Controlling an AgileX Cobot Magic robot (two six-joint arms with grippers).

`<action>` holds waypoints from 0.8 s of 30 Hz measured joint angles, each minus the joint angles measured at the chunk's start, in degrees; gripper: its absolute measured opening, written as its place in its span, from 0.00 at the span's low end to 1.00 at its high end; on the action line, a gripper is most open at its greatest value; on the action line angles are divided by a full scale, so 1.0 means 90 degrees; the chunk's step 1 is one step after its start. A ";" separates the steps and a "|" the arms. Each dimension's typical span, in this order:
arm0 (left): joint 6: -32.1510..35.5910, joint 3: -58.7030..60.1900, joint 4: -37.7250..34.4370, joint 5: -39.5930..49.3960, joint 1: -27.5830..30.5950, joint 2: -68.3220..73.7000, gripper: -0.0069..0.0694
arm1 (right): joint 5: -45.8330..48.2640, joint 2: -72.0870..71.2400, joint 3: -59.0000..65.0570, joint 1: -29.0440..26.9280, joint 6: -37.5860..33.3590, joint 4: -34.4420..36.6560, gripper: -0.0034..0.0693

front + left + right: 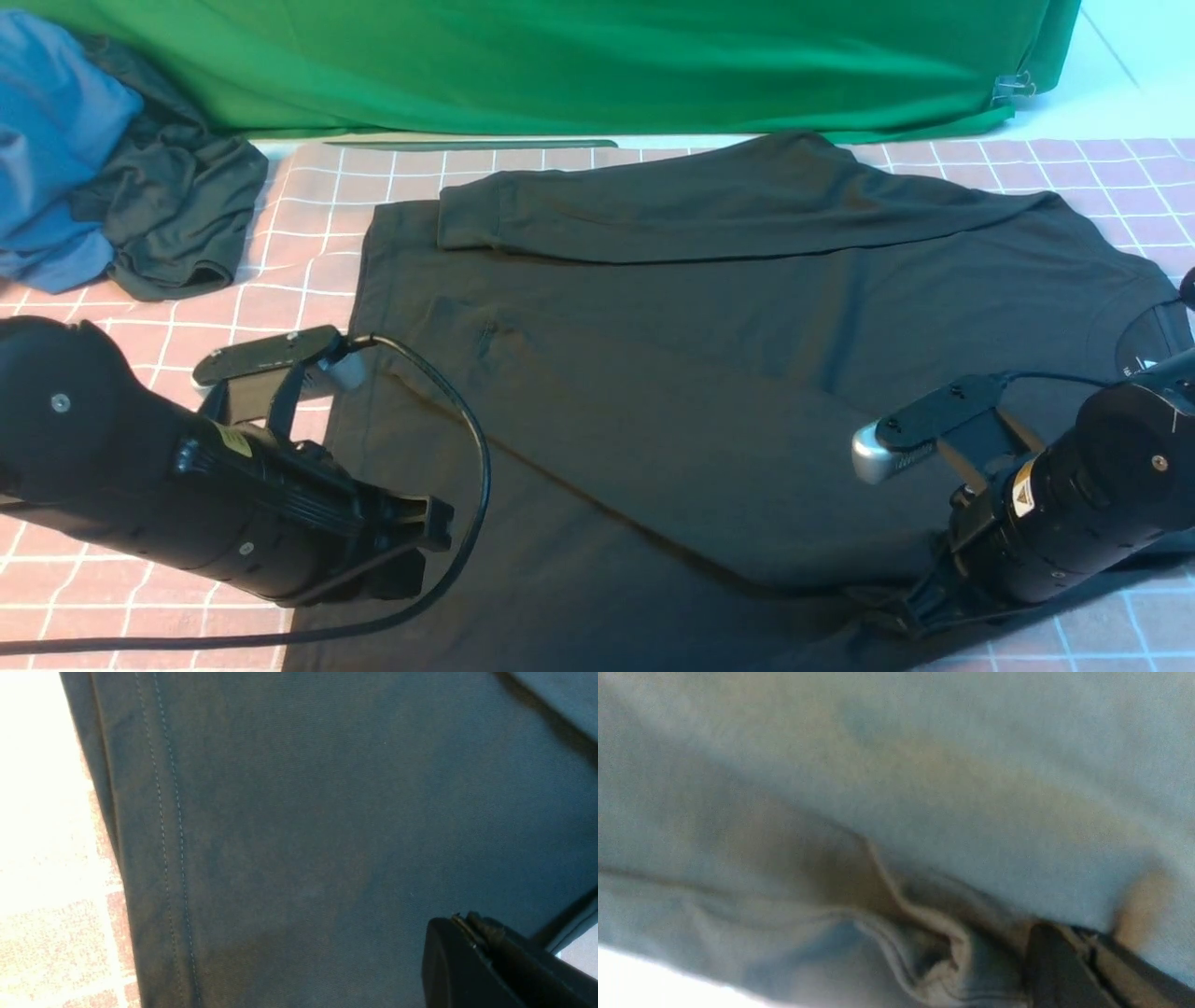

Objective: Fold a long-sleeved shirt over a pink coffee tablecloth.
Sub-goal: 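Grab the top left corner of the dark shirt with the left gripper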

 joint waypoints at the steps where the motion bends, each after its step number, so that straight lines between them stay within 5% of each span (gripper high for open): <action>1: 0.0000 0.0000 0.0000 0.0000 0.0000 0.0000 0.11 | 0.0201 -0.0082 0.0000 0.0000 0.0000 0.0000 0.11; 24: 0.0015 0.0000 0.0000 -0.0081 0.0000 0.0000 0.11 | 0.1795 -0.1263 0.0507 0.0000 0.0373 0.0047 0.10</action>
